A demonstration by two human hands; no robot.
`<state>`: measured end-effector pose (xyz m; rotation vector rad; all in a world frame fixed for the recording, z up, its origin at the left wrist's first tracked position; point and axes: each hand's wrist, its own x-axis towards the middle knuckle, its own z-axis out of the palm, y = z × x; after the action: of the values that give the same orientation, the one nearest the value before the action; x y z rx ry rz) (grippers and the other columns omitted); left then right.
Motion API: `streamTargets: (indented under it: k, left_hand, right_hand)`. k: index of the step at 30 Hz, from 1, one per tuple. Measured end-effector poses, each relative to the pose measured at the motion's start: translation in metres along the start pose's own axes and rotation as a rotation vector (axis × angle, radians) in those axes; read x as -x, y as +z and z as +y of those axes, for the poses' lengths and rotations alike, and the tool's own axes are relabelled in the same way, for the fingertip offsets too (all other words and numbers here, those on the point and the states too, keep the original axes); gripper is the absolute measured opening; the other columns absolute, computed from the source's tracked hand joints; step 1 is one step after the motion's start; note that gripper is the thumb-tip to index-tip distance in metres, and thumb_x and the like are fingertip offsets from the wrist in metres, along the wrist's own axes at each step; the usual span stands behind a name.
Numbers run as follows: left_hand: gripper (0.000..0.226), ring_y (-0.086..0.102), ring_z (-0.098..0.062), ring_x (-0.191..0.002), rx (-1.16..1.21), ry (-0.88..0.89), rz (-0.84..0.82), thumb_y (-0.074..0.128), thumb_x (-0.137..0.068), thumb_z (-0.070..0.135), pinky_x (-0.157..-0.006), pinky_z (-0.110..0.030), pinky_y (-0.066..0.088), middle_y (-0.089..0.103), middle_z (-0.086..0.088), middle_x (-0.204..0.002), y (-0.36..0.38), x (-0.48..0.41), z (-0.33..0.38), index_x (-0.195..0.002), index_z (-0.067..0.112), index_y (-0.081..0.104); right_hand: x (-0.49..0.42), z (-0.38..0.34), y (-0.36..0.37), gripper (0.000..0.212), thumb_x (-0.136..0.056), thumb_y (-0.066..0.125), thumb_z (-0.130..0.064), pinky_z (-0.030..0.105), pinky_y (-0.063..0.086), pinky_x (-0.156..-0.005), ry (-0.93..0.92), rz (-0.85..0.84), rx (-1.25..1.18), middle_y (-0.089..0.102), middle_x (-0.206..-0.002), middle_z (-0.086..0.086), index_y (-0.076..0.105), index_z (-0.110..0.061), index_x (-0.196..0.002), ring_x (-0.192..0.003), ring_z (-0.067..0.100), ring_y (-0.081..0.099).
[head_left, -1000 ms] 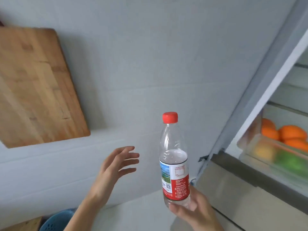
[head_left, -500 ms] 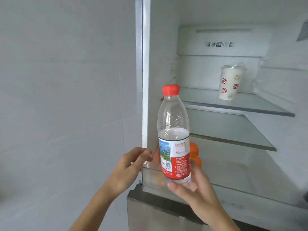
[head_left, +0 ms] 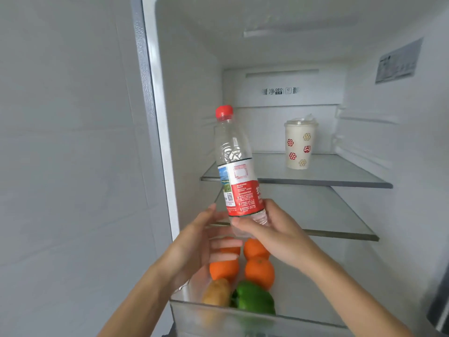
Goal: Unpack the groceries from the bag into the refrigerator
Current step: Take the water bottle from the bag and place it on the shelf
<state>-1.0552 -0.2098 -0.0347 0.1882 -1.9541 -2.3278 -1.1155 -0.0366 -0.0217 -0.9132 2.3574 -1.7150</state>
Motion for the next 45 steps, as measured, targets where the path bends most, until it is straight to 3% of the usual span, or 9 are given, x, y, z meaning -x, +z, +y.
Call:
streamTargets:
  k: [6, 11, 15, 18, 27, 32, 36, 41, 45]
  left_hand:
    - [0.041, 0.072, -0.031, -0.097, -0.106, 0.117, -0.011, 0.048, -0.094, 0.054, -0.085, -0.043, 0.058, 0.075, -0.013, -0.103, 0.007, -0.017, 0.019, -0.114, 0.026, 0.071]
    - [0.045, 0.073, -0.027, -0.09, -0.101, 0.211, 0.03, 0.044, -0.097, 0.054, -0.08, -0.04, 0.059, 0.073, -0.011, -0.101, 0.005, -0.034, 0.065, -0.116, 0.02, 0.067]
    - [0.05, 0.068, -0.038, -0.106, -0.057, 0.226, 0.079, 0.043, -0.097, 0.055, -0.093, -0.047, 0.055, 0.065, -0.02, -0.12, 0.004, -0.058, 0.099, -0.123, 0.016, 0.062]
    - [0.051, 0.067, -0.033, -0.104, -0.09, 0.254, 0.138, 0.041, -0.098, 0.055, -0.093, -0.045, 0.055, 0.065, -0.017, -0.121, 0.006, -0.079, 0.112, -0.124, 0.016, 0.061]
    - [0.07, 0.048, -0.029, -0.128, -0.271, 0.124, 0.264, 0.025, -0.094, 0.07, -0.109, -0.041, 0.039, 0.05, -0.01, -0.134, 0.013, -0.144, 0.113, -0.138, 0.021, 0.048]
    - [0.071, 0.048, -0.022, -0.126, -0.351, 0.154, 0.322, 0.021, -0.095, 0.068, -0.098, -0.032, 0.038, 0.052, -0.008, -0.139, 0.022, -0.163, 0.106, -0.145, 0.023, 0.045]
    - [0.068, 0.053, -0.023, -0.116, -0.363, 0.165, 0.354, 0.024, -0.096, 0.065, -0.096, -0.032, 0.04, 0.057, -0.004, -0.115, 0.024, -0.162, 0.105, -0.142, 0.02, 0.047]
    - [0.063, 0.054, -0.022, -0.121, -0.569, 0.195, 0.319, 0.023, -0.097, 0.064, -0.108, -0.039, 0.042, 0.056, -0.001, -0.12, 0.028, -0.141, 0.107, -0.137, 0.023, 0.05]
    - [0.044, 0.063, -0.021, -0.103, -0.641, 0.202, 0.294, 0.044, -0.097, 0.053, -0.092, -0.039, 0.056, 0.062, -0.01, -0.119, 0.028, -0.11, 0.115, -0.123, 0.019, 0.054]
  right_hand:
    - [-0.018, -0.01, -0.006, 0.015, -0.077, 0.082, -0.035, 0.004, 0.047, -0.062, -0.093, 0.066, 0.082, 0.07, -0.069, -0.019, 0.073, -0.03, -0.088, -0.069, -0.013, 0.065]
    - [-0.064, -0.027, -0.01, 0.041, -0.065, 0.079, -0.056, 0.028, 0.056, -0.081, -0.148, 0.177, 0.088, 0.072, -0.096, -0.007, 0.071, -0.031, -0.098, -0.087, 0.004, 0.069]
    - [-0.113, -0.054, -0.02, 0.038, -0.066, 0.079, -0.048, 0.024, 0.049, -0.069, -0.093, 0.209, 0.076, 0.074, -0.09, -0.011, 0.071, -0.028, -0.097, -0.085, 0.005, 0.069]
    - [-0.146, -0.063, -0.025, 0.029, -0.068, 0.079, -0.043, 0.022, 0.045, -0.061, -0.056, 0.214, 0.114, 0.074, -0.085, -0.007, 0.073, -0.023, -0.087, -0.081, 0.009, 0.067]
    - [-0.214, -0.031, -0.022, 0.028, -0.069, 0.081, -0.039, 0.022, 0.046, -0.059, 0.053, 0.128, 0.144, 0.075, -0.087, 0.002, 0.078, -0.018, -0.087, -0.07, 0.01, 0.063]
    - [-0.231, -0.009, -0.019, 0.029, -0.071, 0.082, -0.035, 0.028, 0.052, -0.072, 0.031, 0.117, 0.182, 0.076, -0.091, 0.003, 0.077, -0.02, -0.095, -0.087, 0.02, 0.069]
    - [-0.233, -0.003, -0.022, 0.031, -0.075, 0.08, -0.037, 0.032, 0.054, -0.081, -0.012, 0.1, 0.226, 0.076, -0.097, 0.003, 0.076, -0.021, -0.101, -0.092, 0.02, 0.069]
    - [-0.222, -0.01, -0.025, 0.035, -0.074, 0.078, -0.045, 0.029, 0.049, -0.068, -0.064, 0.118, 0.281, 0.075, -0.091, 0.002, 0.072, -0.021, -0.098, -0.085, 0.022, 0.069]
    - [-0.208, -0.027, -0.026, 0.063, -0.052, 0.057, -0.061, 0.028, 0.045, -0.061, -0.06, 0.204, 0.391, 0.07, -0.087, 0.011, 0.068, -0.013, -0.091, -0.082, 0.03, 0.067]
